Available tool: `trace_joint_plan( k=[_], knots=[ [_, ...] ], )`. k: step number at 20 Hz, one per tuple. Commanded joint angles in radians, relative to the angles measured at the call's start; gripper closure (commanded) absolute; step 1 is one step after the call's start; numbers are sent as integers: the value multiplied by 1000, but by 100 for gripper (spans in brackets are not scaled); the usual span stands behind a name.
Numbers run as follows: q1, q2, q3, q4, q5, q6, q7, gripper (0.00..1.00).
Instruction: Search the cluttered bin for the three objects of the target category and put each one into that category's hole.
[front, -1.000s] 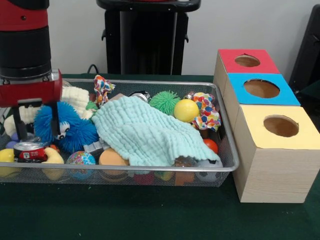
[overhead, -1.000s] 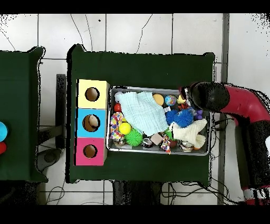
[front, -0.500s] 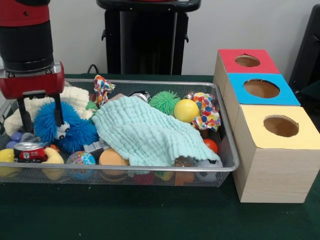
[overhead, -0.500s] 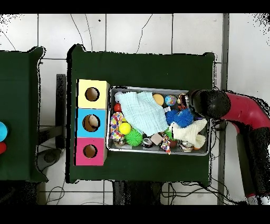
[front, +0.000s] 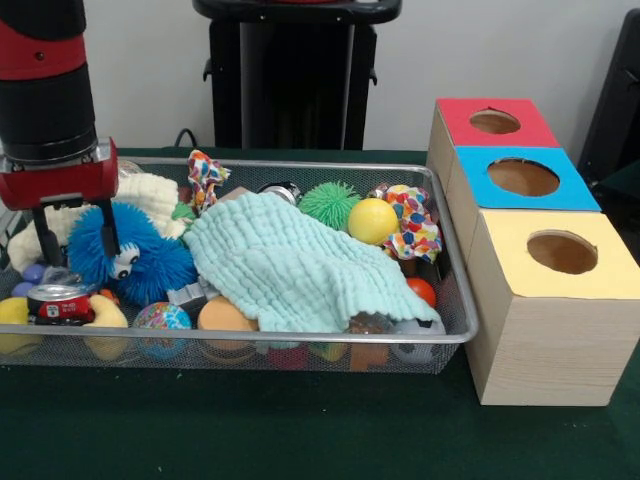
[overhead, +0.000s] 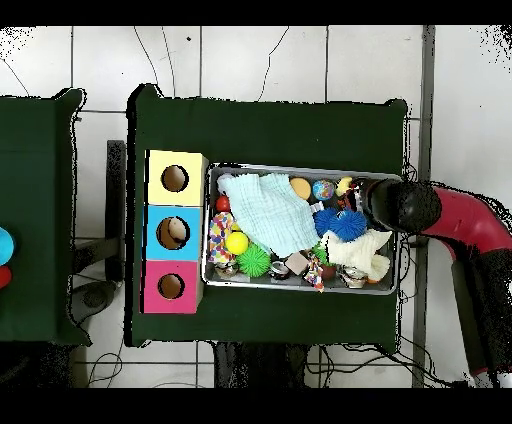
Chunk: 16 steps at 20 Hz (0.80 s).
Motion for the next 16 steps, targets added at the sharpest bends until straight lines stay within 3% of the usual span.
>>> trace_joint_plan(
  k=[1, 7, 16],
  knots=[
    [-25, 98, 13, 23, -65, -60, -105, 0],
    [-41, 134, 25, 10, -72, -86, -91, 0],
    [-42, 227, 34, -68, -74, -107, -100, 0]
  ],
)
